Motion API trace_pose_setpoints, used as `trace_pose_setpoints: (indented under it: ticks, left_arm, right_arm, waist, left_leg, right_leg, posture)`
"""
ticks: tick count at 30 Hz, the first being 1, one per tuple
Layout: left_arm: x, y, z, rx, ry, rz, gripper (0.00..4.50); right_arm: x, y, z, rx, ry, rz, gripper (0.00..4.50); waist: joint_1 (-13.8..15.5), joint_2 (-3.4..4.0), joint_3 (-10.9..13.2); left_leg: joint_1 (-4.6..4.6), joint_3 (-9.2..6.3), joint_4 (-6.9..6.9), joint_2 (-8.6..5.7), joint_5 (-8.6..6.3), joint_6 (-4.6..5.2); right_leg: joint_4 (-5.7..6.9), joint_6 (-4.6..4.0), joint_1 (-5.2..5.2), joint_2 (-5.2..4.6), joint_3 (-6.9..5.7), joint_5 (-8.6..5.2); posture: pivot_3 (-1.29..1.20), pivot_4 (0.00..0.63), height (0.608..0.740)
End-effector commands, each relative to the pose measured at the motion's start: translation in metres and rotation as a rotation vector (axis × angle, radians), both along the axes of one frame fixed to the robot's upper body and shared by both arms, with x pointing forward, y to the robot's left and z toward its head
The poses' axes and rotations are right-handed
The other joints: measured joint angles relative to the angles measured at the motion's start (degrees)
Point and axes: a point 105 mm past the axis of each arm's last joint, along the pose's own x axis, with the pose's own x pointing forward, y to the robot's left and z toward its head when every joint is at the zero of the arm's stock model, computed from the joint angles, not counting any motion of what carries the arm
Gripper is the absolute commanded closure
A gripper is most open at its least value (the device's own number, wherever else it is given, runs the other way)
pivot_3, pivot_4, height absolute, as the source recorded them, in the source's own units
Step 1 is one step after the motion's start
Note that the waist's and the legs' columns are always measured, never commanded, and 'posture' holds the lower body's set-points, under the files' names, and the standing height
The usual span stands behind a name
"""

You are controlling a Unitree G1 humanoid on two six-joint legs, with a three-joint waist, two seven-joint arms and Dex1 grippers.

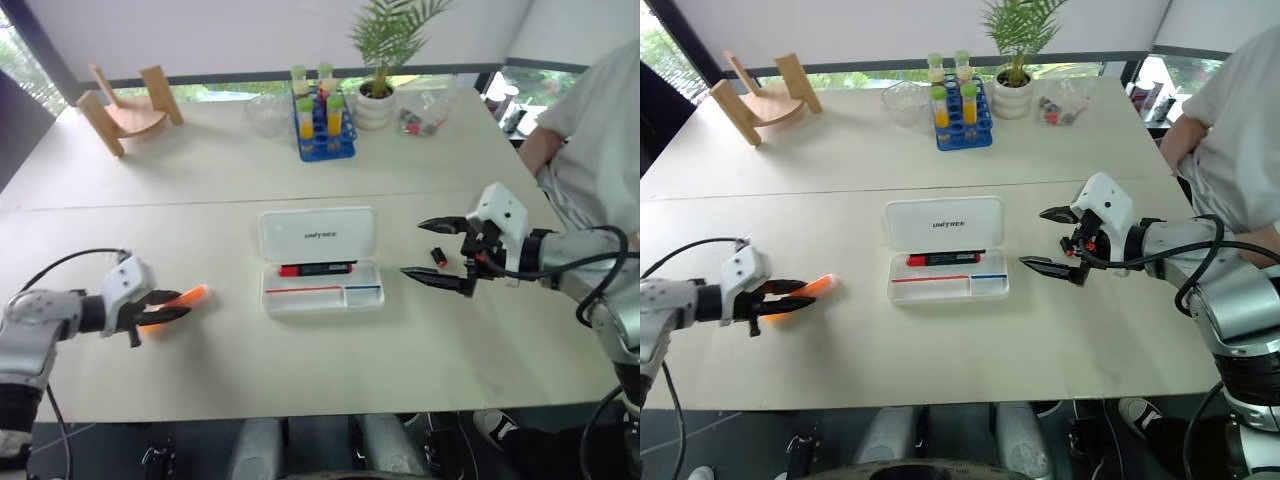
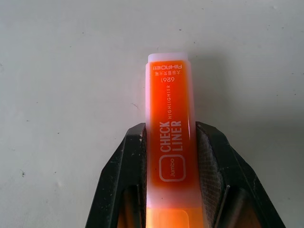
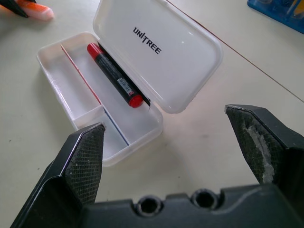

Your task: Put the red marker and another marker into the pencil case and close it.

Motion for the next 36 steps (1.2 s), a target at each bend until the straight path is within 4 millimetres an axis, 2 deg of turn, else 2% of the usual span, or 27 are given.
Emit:
trace_pose_setpoints:
  ticks: [1, 4, 8, 14, 17, 30, 36]
  left_arm:
    - [0.005, -0.064, 0.042, -0.065, -0.076, -0.226, 3.68]
    - [0.005, -0.101, 0.052, -0.082, -0.069, -0.338, 3.68]
    - [0.012, -0.141, 0.060, -0.102, -0.076, -0.427, 3.68]
    - [0.016, -0.169, 0.051, -0.066, -0.063, -0.488, 3.68]
    - [0.012, -0.173, 0.046, -0.041, -0.047, -0.508, 3.68]
    - [0.010, -0.168, 0.030, 0.041, -0.056, -0.499, 3.68]
    - [0.012, -0.167, 0.024, 0.056, -0.062, -0.491, 3.68]
  right_arm:
    - [0.002, 0.001, 0.012, 0.001, -0.060, -0.007, 0.00]
    - [0.000, 0.001, 0.011, 0.009, -0.064, -0.014, 0.00]
    - [-0.002, 0.000, 0.009, 0.020, -0.069, -0.034, 0.00]
    - [-0.006, 0.000, 0.007, 0.034, -0.077, -0.066, 0.00]
    - [-0.008, 0.000, 0.005, 0.039, -0.080, -0.081, 0.00]
    - [-0.011, -0.001, 0.000, 0.044, -0.070, -0.091, 0.00]
    - [-0.037, -0.009, 0.000, 0.043, 0.028, 0.003, 0.00]
  waist:
    - [0.7, -0.17, 0.1]
    - [0.1, -0.19, 0.1]
    - [-1.0, -0.22, 0.1]
    - [-1.1, -0.22, 0.1]
    - [-0.9, -0.23, 0.1]
    - [-0.8, -0.24, 0.1]
    - [-0.5, -0.26, 0.1]
  left_leg:
    - [-0.02, 0.01, 0.04, -0.01, 0.00, -0.01]
    - [0.01, 0.10, 0.03, -0.05, 0.01, -0.01]
    - [0.02, 0.07, -0.10, -0.04, 0.00, 0.01]
    - [0.05, 0.07, -0.08, -0.05, -0.01, 0.01]
    - [0.04, 0.07, -0.07, -0.05, 0.00, 0.01]
    - [0.04, 0.06, -0.06, -0.06, 0.00, 0.01]
    - [0.02, 0.06, -0.05, -0.07, 0.00, 0.01]
  right_leg:
    - [-0.01, 0.01, 0.01, -0.01, 0.00, 0.01]
    - [-0.04, 0.07, 0.03, -0.03, 0.11, 0.04]
    - [-0.05, 0.04, -0.04, 0.04, 0.13, 0.00]
    - [-0.04, 0.04, -0.03, 0.05, 0.15, 0.00]
    - [-0.04, 0.04, -0.03, 0.05, 0.16, 0.00]
    - [-0.04, 0.04, -0.02, 0.03, 0.16, 0.00]
    - [-0.05, 0.05, -0.02, 0.03, 0.15, -0.01]
  posture:
    - [0.00, 0.150, 0.740]
    - [0.00, 0.150, 0.740]
    - [0.00, 0.150, 0.740]
    - [0.00, 0.150, 0.740]
    - [0.00, 0.150, 0.740]
    - [0.00, 0.150, 0.740]
    - [0.00, 0.150, 0.740]
